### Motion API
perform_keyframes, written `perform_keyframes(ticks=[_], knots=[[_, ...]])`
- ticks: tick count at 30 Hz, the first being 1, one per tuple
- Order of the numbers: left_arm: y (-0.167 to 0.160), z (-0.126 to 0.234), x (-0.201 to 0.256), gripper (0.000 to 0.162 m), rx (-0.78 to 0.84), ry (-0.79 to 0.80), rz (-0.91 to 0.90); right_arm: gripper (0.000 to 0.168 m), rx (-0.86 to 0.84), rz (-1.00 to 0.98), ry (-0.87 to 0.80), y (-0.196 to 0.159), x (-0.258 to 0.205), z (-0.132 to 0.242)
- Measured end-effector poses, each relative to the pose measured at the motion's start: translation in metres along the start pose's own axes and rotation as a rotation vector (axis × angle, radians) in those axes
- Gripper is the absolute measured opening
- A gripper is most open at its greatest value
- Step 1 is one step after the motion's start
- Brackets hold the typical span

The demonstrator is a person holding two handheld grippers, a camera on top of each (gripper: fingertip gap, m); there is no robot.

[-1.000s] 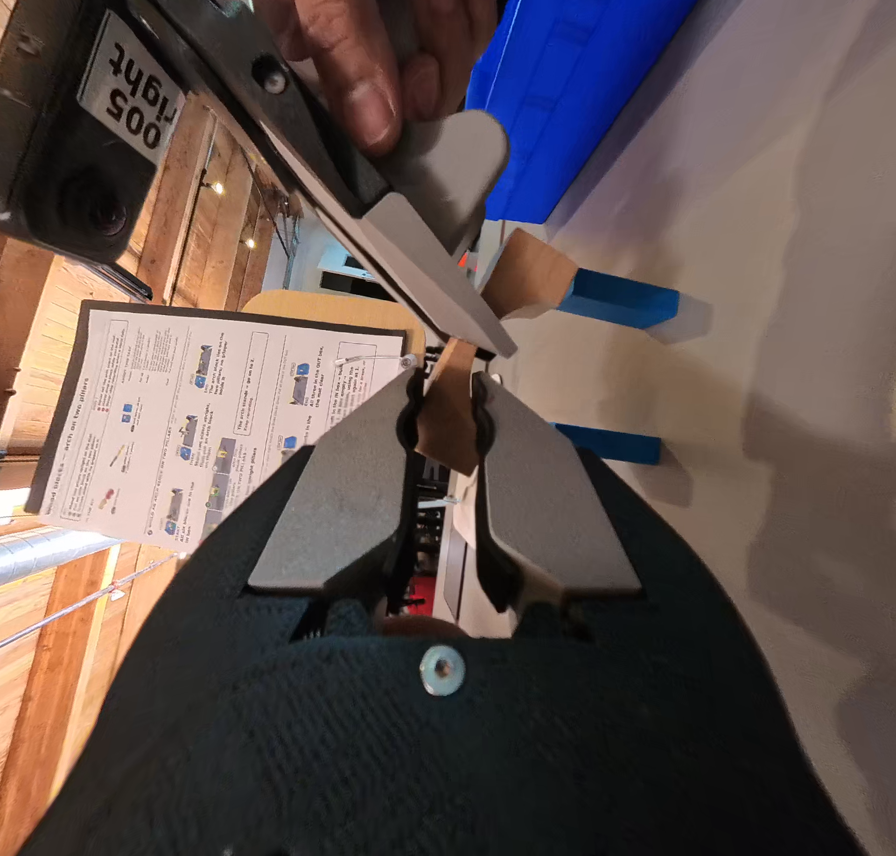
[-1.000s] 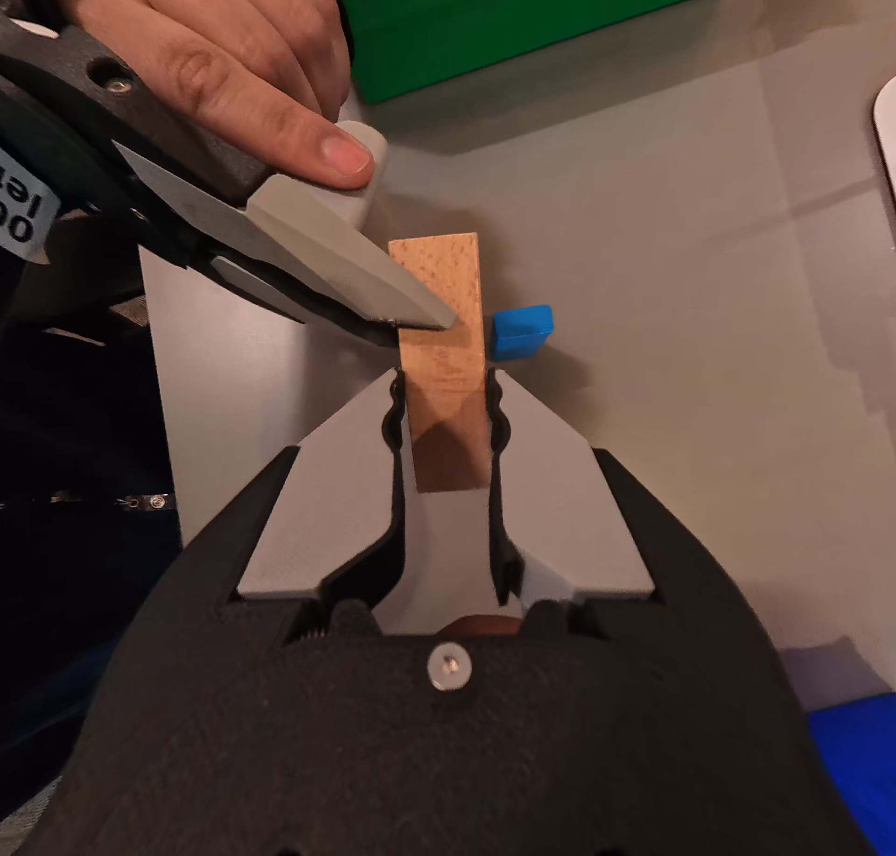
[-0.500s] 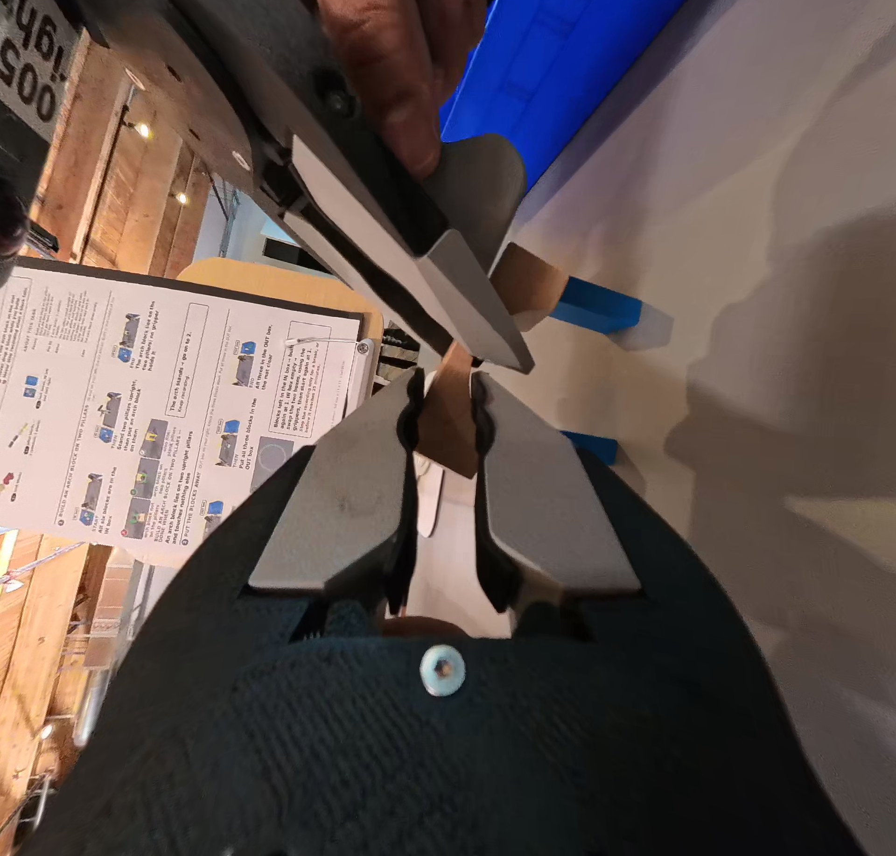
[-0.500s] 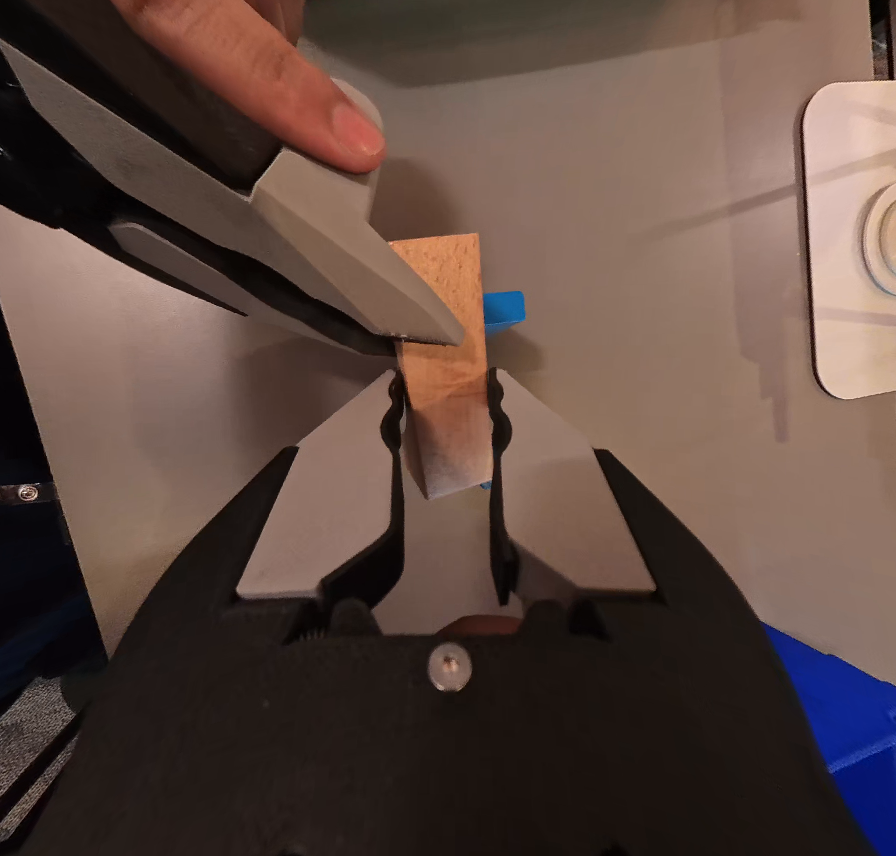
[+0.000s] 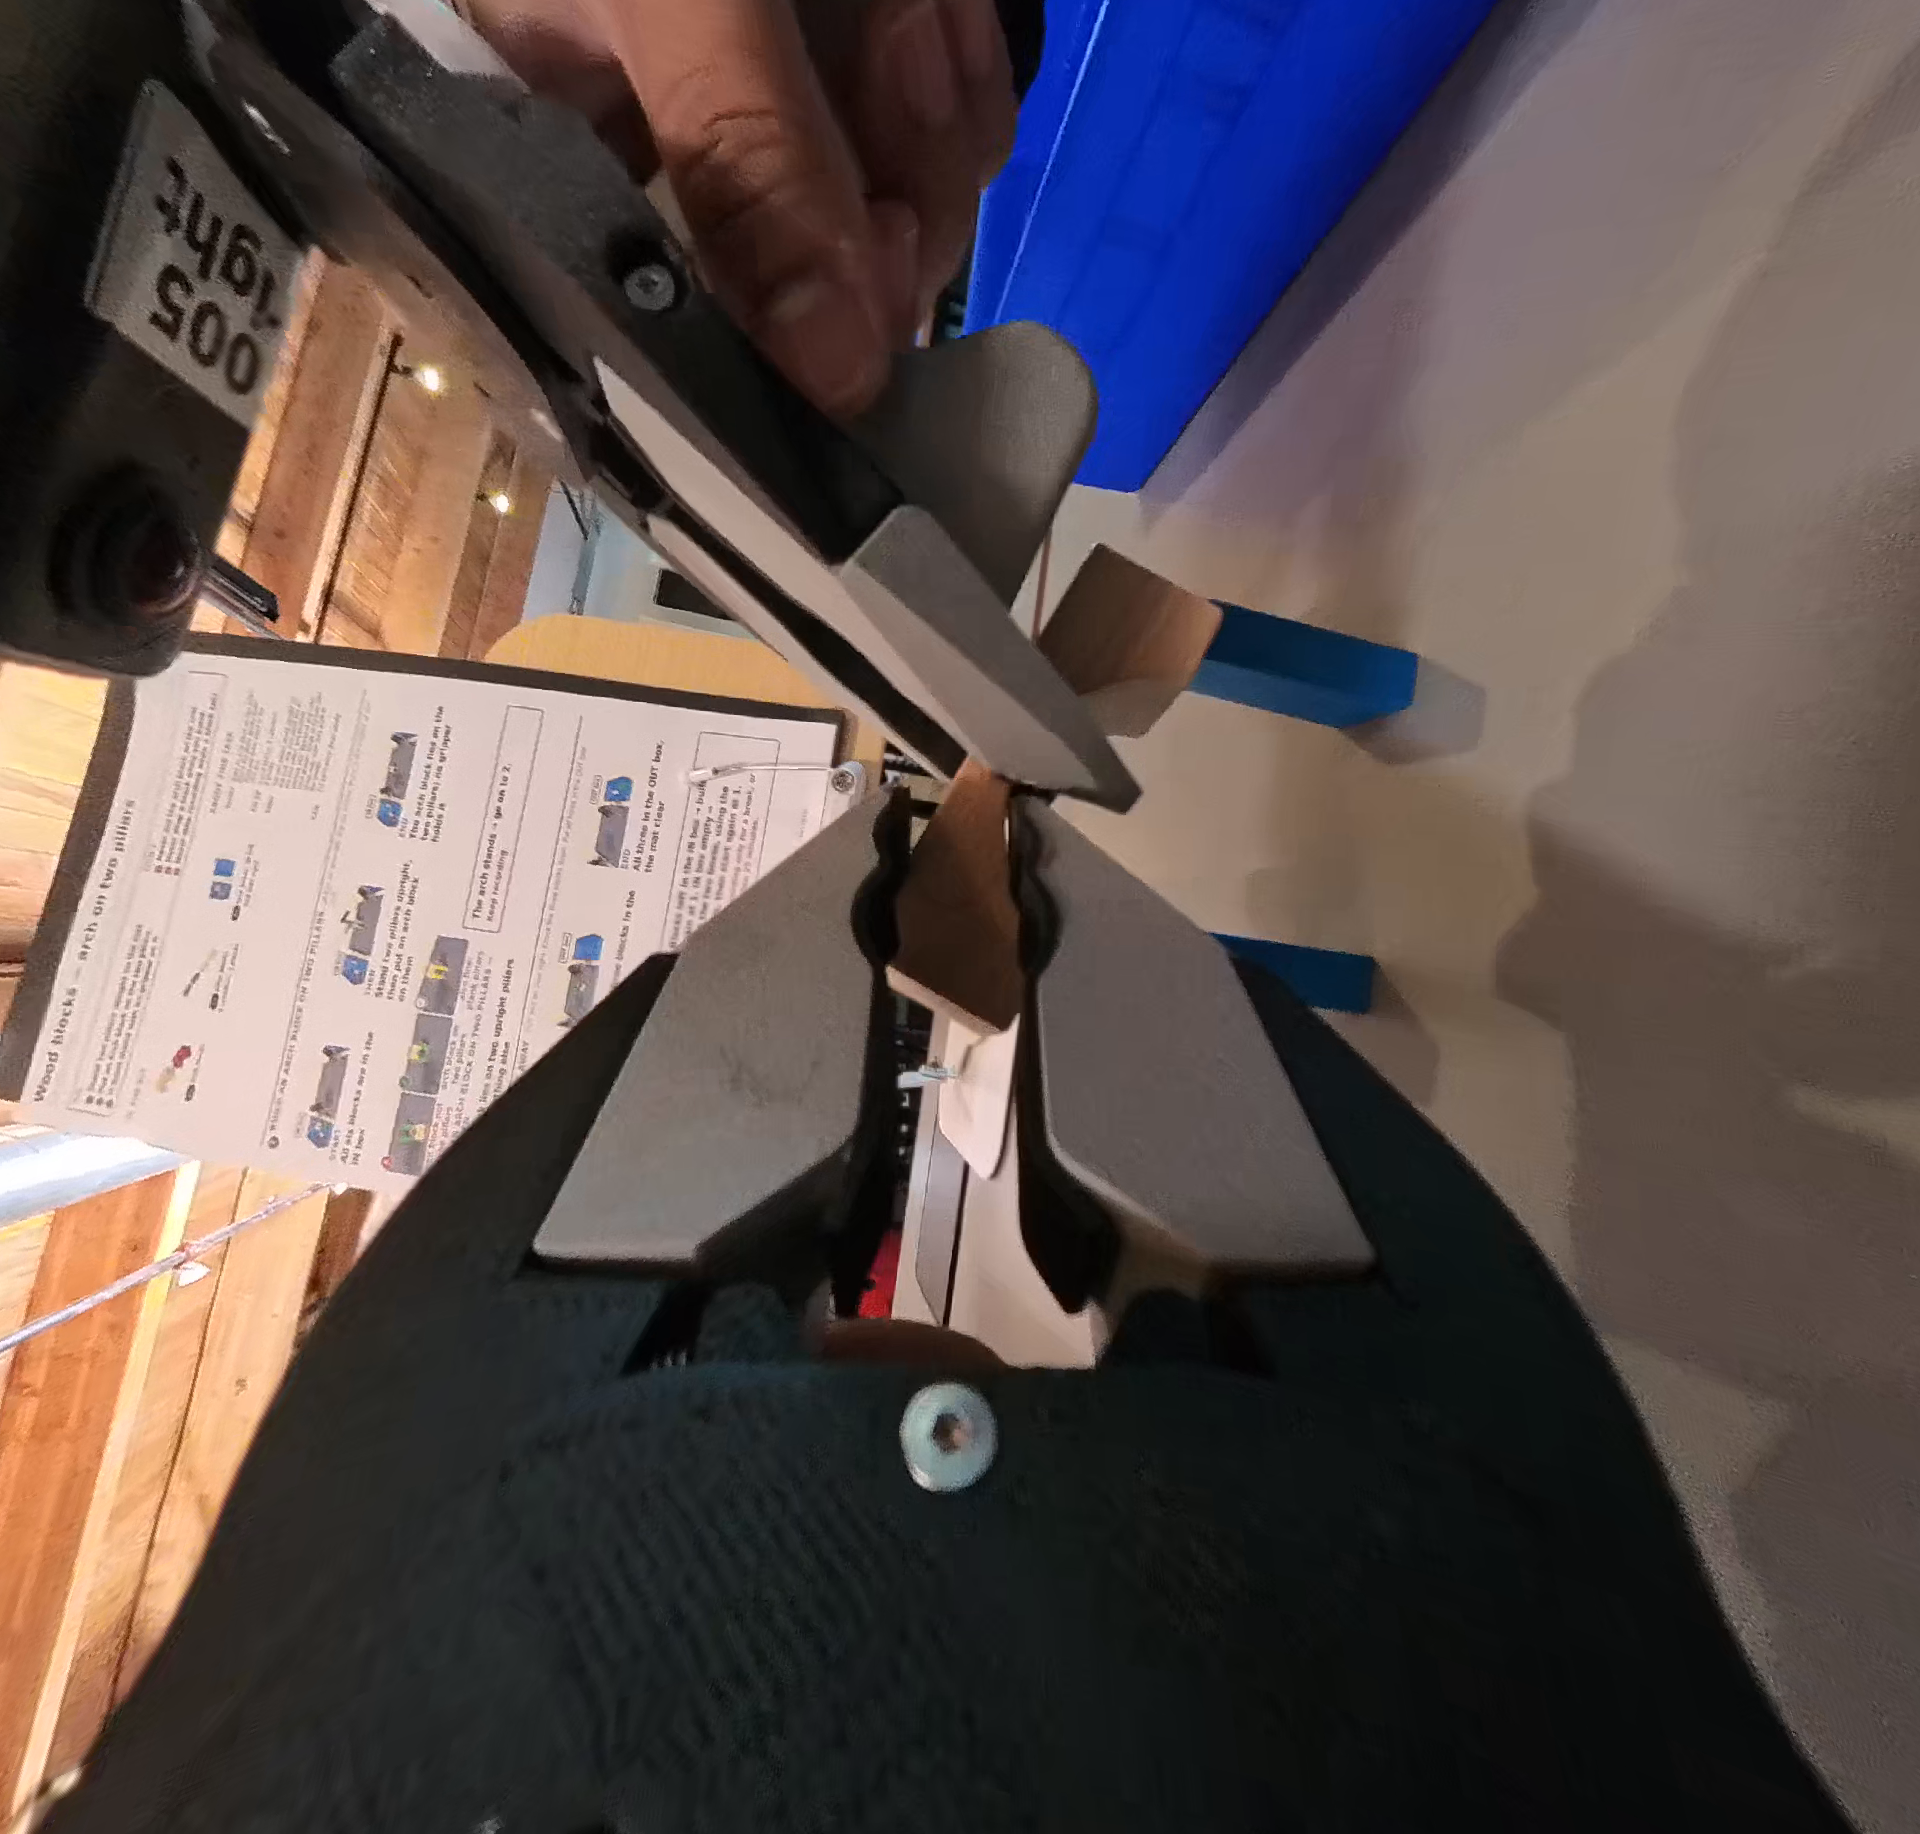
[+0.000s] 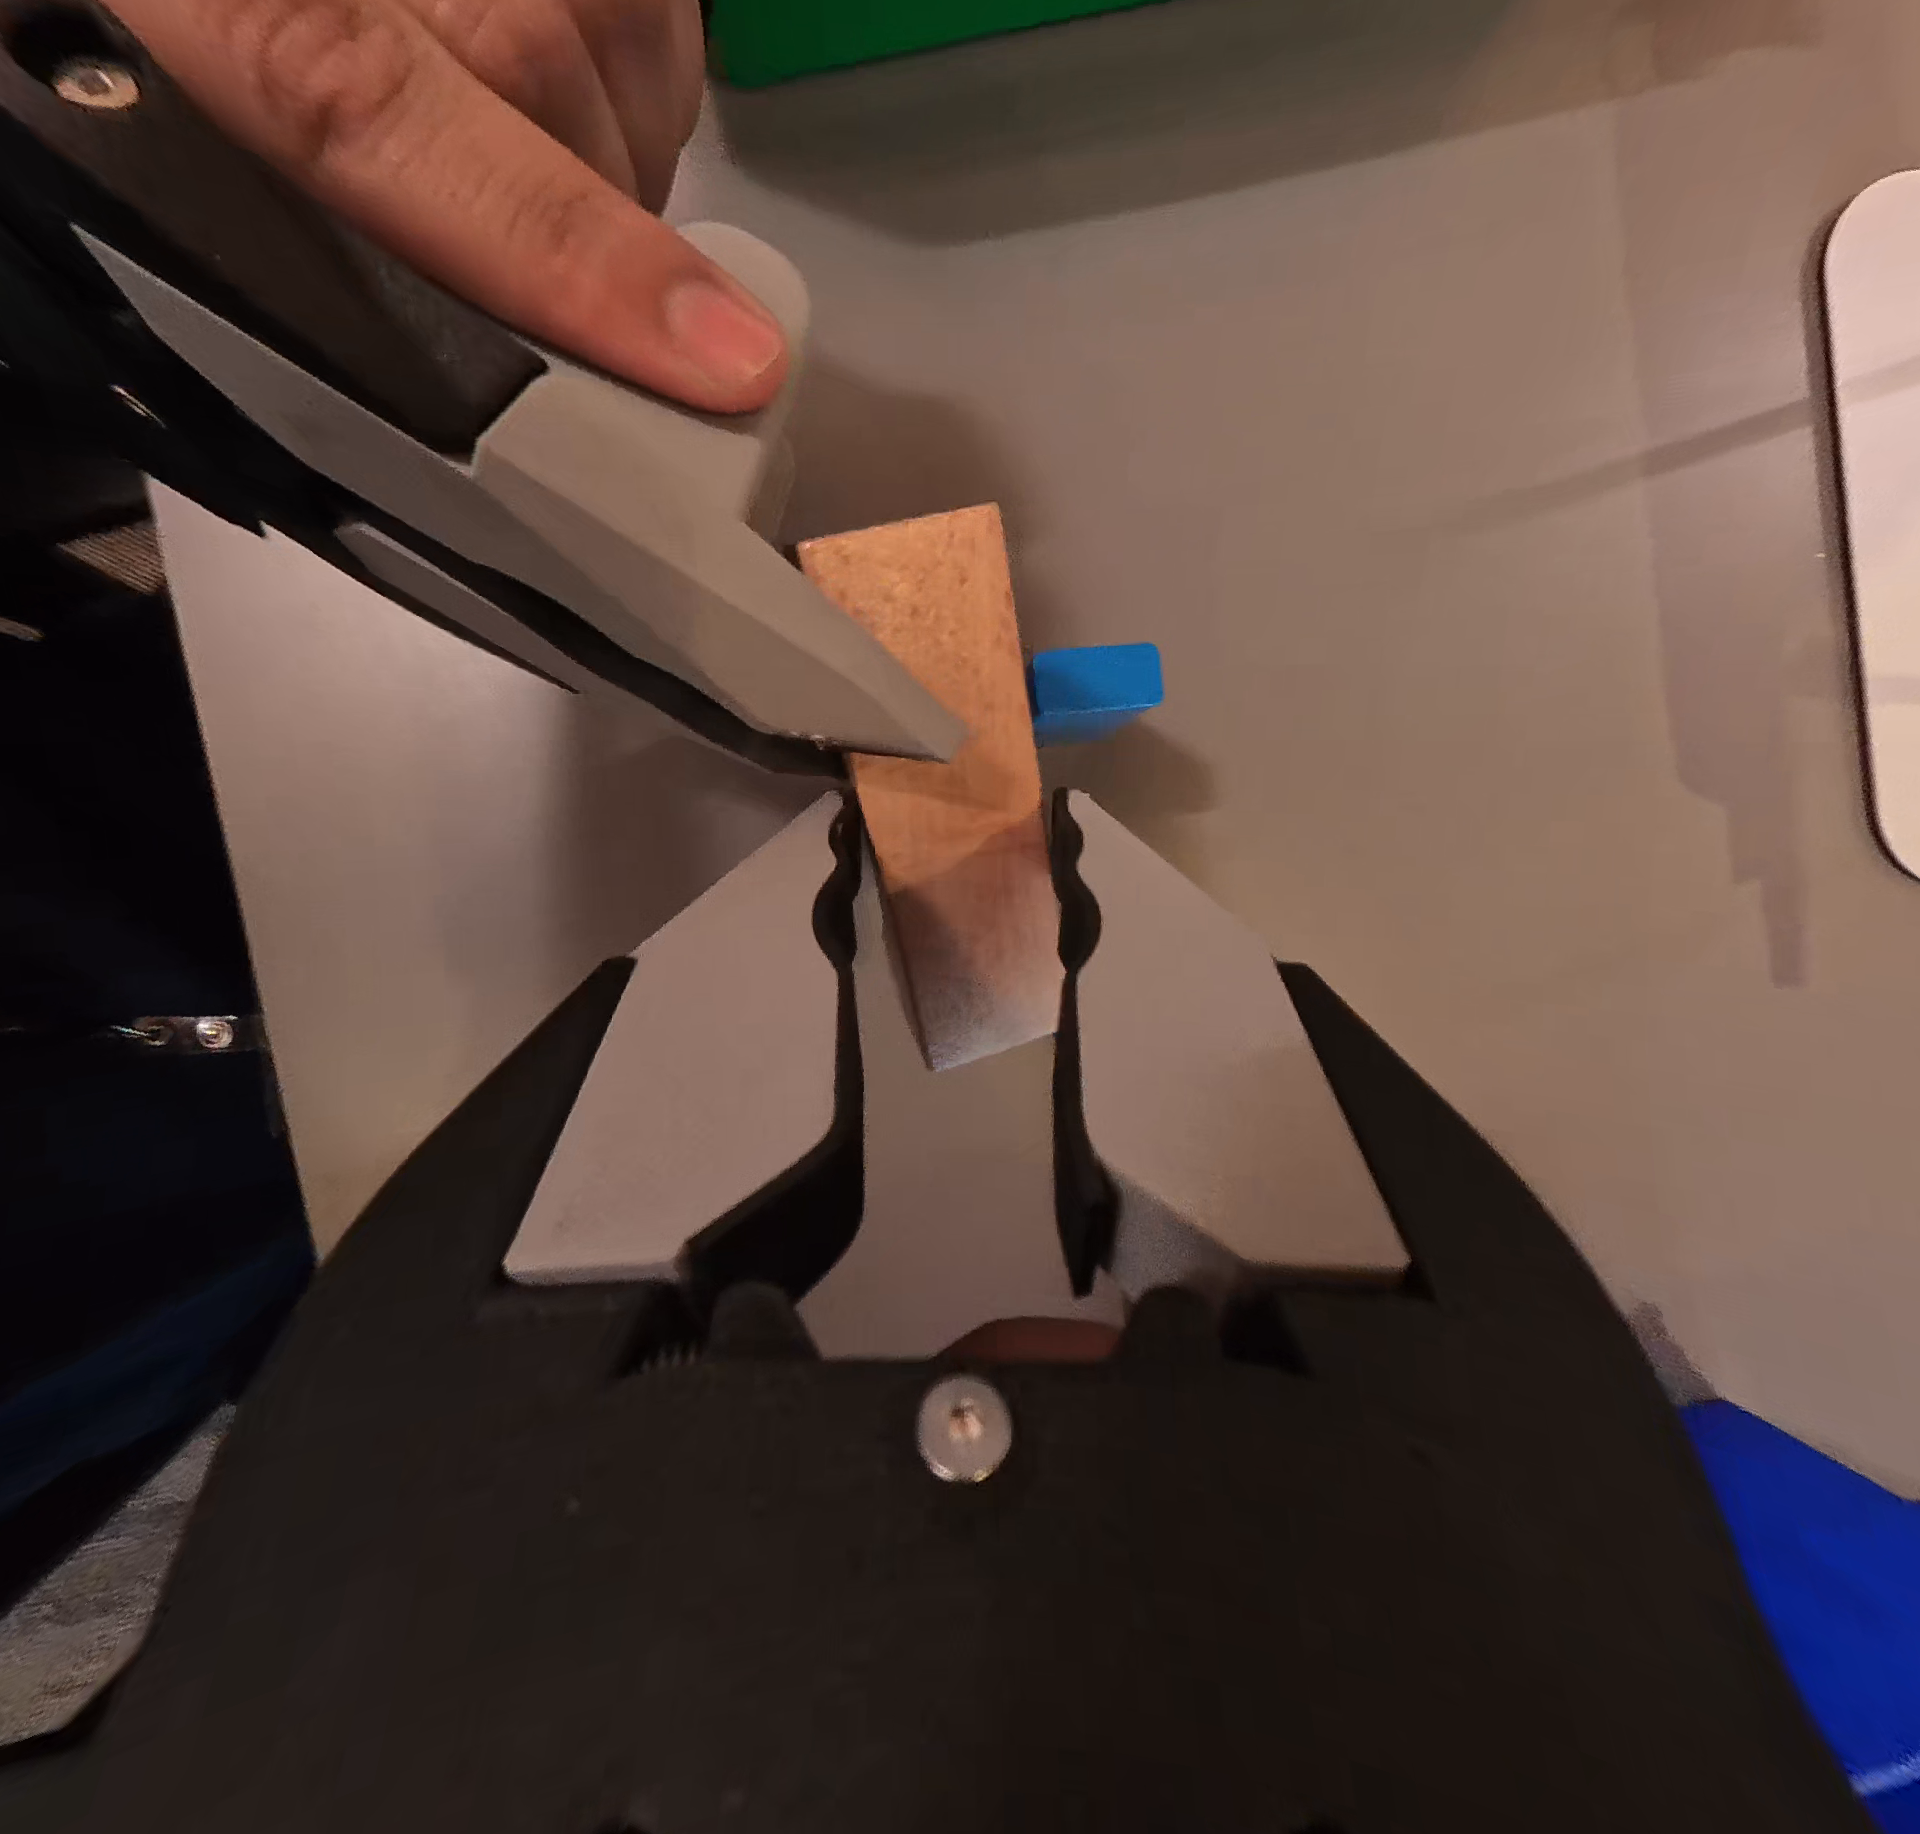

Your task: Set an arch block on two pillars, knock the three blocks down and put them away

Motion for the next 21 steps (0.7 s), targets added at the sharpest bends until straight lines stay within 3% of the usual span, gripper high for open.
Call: perform_keyframes(ticks=[16, 21], knots=[[-0.002, -0.002, 0.002, 0.018, 0.012, -0.024, 0.031, 0.032, -0.047, 0.014, -0.005, -0.002, 0.002, 0.001], [-0.011, 0.004, -0.008, 0.032, 0.046, -0.069, 0.158, 0.032, -0.071, 0.005, -0.036, -0.008, 0.012, 0.004]])
Point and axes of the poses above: each gripper's, where its closed fingertips meet, z back along the fingers, y out of its top, x = y × z across the jaws, the point moved 9 cm from there along z, back along the fingers, and after that the axes turned 11 degrees about -x, right-handed, at the moved point
